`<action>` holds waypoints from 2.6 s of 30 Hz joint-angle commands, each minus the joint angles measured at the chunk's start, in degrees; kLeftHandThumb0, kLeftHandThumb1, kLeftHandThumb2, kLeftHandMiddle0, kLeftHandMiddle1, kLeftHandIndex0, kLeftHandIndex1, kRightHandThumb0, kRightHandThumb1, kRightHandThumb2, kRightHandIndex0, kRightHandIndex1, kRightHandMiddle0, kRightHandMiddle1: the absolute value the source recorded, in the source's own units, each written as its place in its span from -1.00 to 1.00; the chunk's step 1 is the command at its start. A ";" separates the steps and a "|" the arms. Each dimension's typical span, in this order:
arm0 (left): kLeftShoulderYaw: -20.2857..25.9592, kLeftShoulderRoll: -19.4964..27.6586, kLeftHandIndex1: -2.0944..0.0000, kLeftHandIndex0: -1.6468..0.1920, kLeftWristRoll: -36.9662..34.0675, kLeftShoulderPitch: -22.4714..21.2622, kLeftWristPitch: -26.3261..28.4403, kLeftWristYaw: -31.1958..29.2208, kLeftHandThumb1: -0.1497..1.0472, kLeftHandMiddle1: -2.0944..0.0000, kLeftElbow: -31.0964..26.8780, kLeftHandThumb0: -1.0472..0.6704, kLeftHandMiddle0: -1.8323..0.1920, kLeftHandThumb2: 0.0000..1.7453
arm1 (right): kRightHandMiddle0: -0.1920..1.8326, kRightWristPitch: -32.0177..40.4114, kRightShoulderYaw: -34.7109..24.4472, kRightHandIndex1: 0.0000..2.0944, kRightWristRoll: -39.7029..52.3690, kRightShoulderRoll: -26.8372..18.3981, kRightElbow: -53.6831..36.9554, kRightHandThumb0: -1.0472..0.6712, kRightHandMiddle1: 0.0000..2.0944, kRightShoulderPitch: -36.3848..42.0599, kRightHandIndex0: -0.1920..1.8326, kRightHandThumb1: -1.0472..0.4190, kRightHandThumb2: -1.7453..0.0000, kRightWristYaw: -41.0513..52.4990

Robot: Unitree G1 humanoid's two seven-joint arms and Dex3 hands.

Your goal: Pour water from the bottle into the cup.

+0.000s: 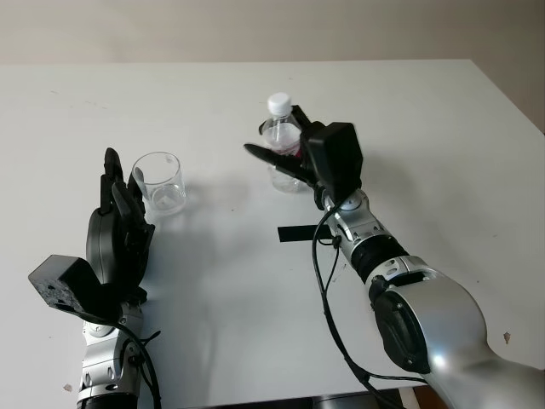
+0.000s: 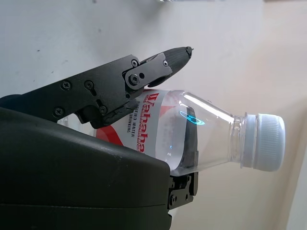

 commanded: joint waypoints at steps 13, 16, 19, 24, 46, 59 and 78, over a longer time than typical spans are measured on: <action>0.09 0.05 1.00 0.93 0.30 -0.01 -0.63 0.02 1.00 0.72 -0.39 -0.77 1.00 -0.07 | -0.09 -0.95 4.61 1.00 -5.03 0.17 0.78 0.02 1.00 -0.54 0.05 -1.00 0.83 -3.94; -0.02 0.12 1.00 0.93 0.28 -0.02 -0.61 -0.19 1.00 0.71 -0.37 -0.77 1.00 -0.07 | -0.02 -1.48 5.79 1.00 -6.62 0.19 0.69 0.07 1.00 -1.93 0.11 -1.00 0.81 -6.28; -0.06 -0.09 1.00 0.93 0.24 -0.24 -0.99 -0.22 1.00 0.71 -0.01 -0.76 1.00 -0.08 | 0.03 -0.34 6.72 1.00 -7.70 0.20 0.69 0.08 1.00 -4.34 0.15 -1.00 0.80 -7.37; -0.45 -0.28 1.00 0.92 0.92 -0.57 -1.36 0.08 1.00 0.69 0.45 -0.77 1.00 -0.07 | 0.03 1.17 8.34 1.00 -9.80 0.36 1.10 0.11 1.00 -8.52 0.14 -1.00 0.83 -9.65; -0.90 -1.09 1.00 0.94 1.47 -1.62 -3.53 1.06 1.00 0.73 2.30 -0.79 1.00 -0.04 | -0.45 6.06 19.29 1.00 -21.70 3.32 3.78 0.10 1.00 -18.76 -0.18 -1.00 0.86 -15.16; -1.04 -1.89 1.00 0.97 1.84 -1.88 -4.55 1.42 1.00 0.80 3.30 -0.80 1.00 -0.04 | -0.77 7.50 33.61 1.00 -36.86 3.39 5.00 -0.12 0.65 -21.45 -0.34 -0.94 0.94 -23.31; -1.47 -3.78 1.00 0.95 2.71 -0.10 -6.11 2.49 1.00 0.75 2.84 -0.81 1.00 -0.03 | -0.64 14.43 43.12 1.00 -45.11 6.54 6.59 -0.19 0.57 -23.96 -0.17 -0.90 0.94 -26.57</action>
